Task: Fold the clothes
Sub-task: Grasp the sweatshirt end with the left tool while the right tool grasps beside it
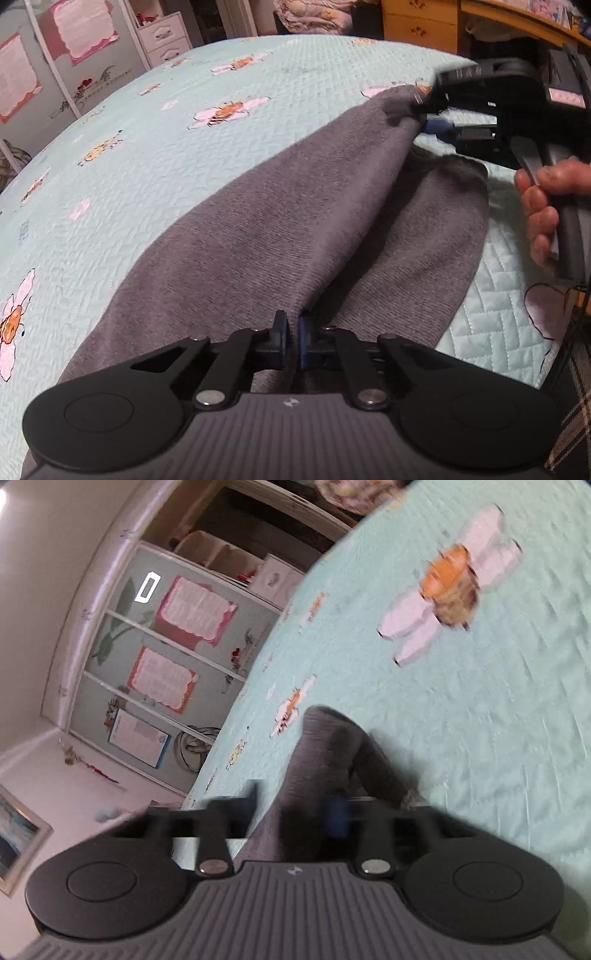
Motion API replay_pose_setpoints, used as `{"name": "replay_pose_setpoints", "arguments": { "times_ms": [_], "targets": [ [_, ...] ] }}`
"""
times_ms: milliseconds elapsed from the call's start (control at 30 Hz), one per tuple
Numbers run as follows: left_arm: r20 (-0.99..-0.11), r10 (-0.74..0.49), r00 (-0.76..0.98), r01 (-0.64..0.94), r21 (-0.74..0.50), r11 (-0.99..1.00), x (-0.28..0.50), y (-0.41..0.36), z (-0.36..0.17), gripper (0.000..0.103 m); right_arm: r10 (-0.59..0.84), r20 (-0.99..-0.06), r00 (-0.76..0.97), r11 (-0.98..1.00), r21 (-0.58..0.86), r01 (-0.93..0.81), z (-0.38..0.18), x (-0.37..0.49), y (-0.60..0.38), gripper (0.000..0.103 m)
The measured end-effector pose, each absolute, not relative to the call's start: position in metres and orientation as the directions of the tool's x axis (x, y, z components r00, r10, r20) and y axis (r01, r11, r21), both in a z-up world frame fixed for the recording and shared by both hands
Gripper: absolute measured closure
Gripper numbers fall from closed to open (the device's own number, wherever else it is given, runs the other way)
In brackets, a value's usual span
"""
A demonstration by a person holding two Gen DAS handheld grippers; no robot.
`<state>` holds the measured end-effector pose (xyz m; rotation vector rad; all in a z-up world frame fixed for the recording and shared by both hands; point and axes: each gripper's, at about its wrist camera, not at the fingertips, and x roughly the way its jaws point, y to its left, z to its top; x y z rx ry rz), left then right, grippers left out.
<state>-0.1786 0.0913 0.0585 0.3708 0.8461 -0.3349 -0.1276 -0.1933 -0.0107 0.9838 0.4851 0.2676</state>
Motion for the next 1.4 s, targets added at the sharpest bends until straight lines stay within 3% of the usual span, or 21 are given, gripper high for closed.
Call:
{"name": "replay_pose_setpoints", "arguments": {
  "times_ms": [567, 1000, 1067, 1267, 1400],
  "targets": [
    [-0.692, -0.228, 0.685, 0.441, 0.144, 0.886, -0.221, 0.119, 0.113, 0.099, 0.470, -0.174, 0.865, 0.517, 0.849, -0.110, 0.016, -0.184, -0.197, 0.096],
    [-0.796, -0.216, 0.566, 0.541, 0.161, 0.825, -0.233, 0.096, 0.065, 0.099, 0.463, -0.307, 0.832, 0.520, 0.854, 0.026, -0.045, -0.194, -0.210, 0.096],
    [-0.809, -0.207, 0.550, 0.552, 0.165, 0.818, -0.236, 0.094, 0.058, 0.099, 0.471, -0.307, 0.827, 0.507, 0.861, 0.031, -0.054, -0.192, -0.212, 0.100],
    [-0.823, -0.206, 0.530, 0.577, 0.172, 0.798, -0.239, 0.090, 0.057, 0.099, 0.468, -0.282, 0.838, 0.504, 0.864, 0.010, -0.043, -0.198, -0.216, 0.096],
    [-0.839, -0.197, 0.507, 0.580, 0.164, 0.798, -0.234, 0.089, 0.049, 0.098, 0.480, -0.321, 0.816, 0.519, 0.854, 0.031, -0.053, -0.194, -0.218, 0.099]
  ]
}}
